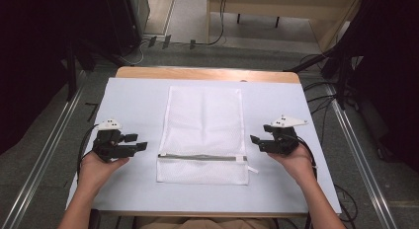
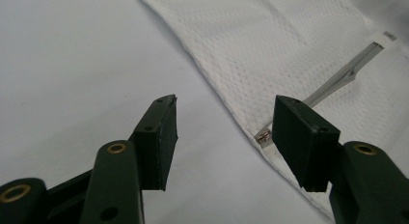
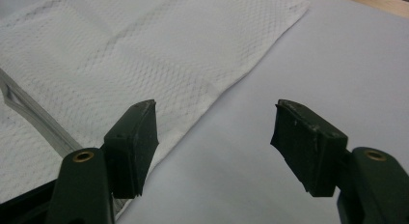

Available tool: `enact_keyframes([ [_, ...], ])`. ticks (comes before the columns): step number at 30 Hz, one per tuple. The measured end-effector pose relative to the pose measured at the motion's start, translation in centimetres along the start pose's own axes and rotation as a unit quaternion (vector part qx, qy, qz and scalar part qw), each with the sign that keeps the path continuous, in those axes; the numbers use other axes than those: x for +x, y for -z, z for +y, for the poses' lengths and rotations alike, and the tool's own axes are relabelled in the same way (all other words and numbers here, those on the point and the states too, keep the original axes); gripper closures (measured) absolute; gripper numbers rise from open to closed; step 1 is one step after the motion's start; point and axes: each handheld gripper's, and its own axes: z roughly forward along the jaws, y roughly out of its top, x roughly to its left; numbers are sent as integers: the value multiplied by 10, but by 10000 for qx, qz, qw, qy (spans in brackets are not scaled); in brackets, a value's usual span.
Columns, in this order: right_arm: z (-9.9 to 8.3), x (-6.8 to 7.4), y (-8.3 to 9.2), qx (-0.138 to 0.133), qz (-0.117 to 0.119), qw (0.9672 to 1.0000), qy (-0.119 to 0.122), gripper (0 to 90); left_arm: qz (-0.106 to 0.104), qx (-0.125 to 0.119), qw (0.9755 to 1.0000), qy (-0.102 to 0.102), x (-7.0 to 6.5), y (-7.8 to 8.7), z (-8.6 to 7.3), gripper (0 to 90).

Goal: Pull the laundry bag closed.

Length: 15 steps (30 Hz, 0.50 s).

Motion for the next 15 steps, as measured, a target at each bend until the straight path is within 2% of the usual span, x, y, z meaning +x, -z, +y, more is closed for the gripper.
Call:
enact_keyframes([
  [5,-1,0,-1,59,-7,10000,-9,340,-20,34,9997,229,-1,-1,2,375],
  [7,0,0,-1,91,-14,9999,-44,344,26,-2,9997,235,-4,0,3,370],
  [8,0,0,-1,96,-5,9999,-51,350,194,-25,9996,188,-7,2,3,374],
  [9,-1,0,-1,108,14,9999,-55,353,343,-69,9994,40,-9,2,2,390],
  [10,-1,0,-1,123,11,9999,-51,354,393,-83,9992,-41,-10,3,2,410],
  [13,-1,1,-2,150,44,9999,-33,357,194,-123,9997,37,-8,4,1,437],
  [15,-1,1,-1,138,38,9999,-28,357,196,-139,9997,37,-8,4,0,437],
])
